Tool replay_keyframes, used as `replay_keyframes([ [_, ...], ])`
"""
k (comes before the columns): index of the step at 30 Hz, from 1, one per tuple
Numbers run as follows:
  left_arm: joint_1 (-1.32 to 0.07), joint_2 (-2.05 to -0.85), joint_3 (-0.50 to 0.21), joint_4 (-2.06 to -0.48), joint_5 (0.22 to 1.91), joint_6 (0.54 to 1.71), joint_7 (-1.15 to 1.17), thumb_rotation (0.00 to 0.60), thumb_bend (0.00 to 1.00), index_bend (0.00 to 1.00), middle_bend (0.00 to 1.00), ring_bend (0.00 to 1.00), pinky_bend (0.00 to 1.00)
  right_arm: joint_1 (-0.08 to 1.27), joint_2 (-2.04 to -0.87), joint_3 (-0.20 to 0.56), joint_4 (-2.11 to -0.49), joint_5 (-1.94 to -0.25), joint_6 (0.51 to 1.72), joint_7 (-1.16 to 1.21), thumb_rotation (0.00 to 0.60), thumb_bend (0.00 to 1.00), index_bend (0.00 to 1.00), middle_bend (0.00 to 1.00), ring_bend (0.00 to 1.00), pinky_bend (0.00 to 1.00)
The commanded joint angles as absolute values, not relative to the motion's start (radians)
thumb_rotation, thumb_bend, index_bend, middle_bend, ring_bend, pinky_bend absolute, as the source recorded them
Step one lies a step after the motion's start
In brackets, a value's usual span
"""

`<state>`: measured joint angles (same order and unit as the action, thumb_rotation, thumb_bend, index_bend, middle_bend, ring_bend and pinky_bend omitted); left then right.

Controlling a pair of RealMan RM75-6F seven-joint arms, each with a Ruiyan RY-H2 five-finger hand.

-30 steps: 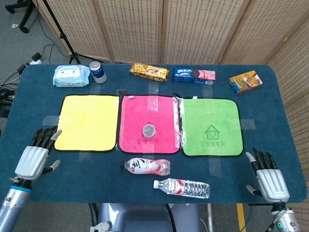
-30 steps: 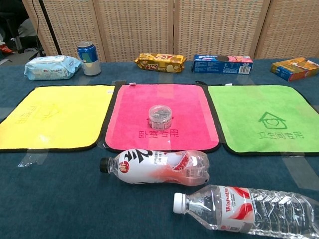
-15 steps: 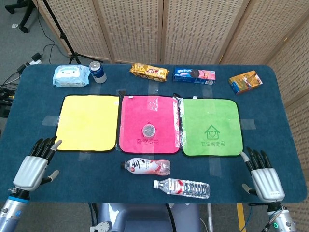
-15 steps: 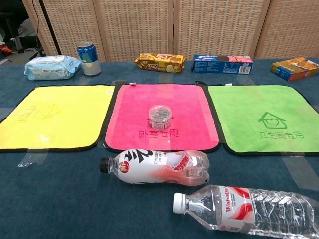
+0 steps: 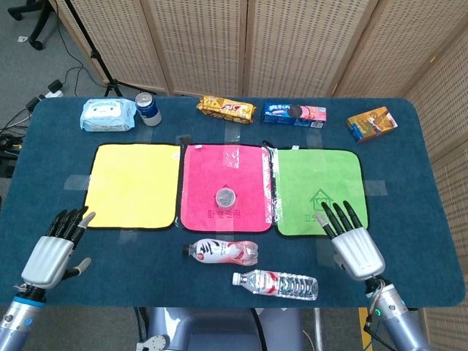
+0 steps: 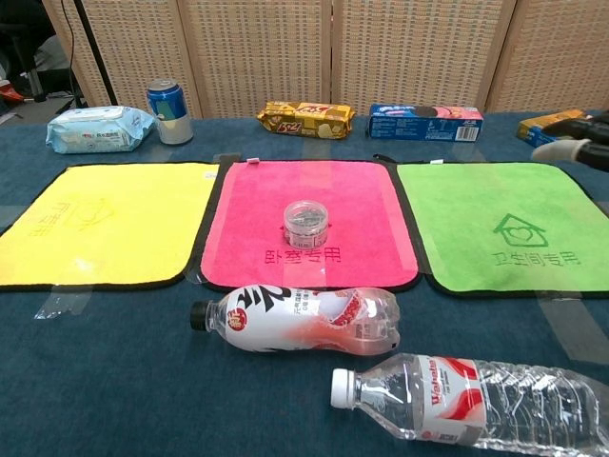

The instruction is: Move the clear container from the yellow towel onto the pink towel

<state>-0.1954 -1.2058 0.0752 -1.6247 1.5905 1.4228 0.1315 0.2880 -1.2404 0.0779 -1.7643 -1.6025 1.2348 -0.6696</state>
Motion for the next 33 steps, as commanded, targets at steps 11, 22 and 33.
replay_keyframes([
  [11,-0.194,-1.197,0.06,-1.615,1.588,1.416,0.079,0.6,0.22,0.0,0.0,0.0,0.0,0.49,-1.344,0.133,-1.778,-1.566,1.0,-1.022,0.6,0.24,0.12,0.0,0.0,0.03],
  [22,-0.193,-1.193,0.049,-1.607,1.578,1.404,0.047,0.6,0.22,0.0,0.0,0.0,0.0,0.622,-1.424,0.166,-1.716,-1.442,0.872,-1.232,0.6,0.26,0.12,0.0,0.0,0.03],
  [33,-0.199,-1.194,0.043,-1.594,1.561,1.372,0.019,0.6,0.22,0.0,0.0,0.0,0.0,0.691,-1.557,0.16,-1.616,-1.324,0.899,-1.355,0.6,0.22,0.12,0.0,0.0,0.03],
])
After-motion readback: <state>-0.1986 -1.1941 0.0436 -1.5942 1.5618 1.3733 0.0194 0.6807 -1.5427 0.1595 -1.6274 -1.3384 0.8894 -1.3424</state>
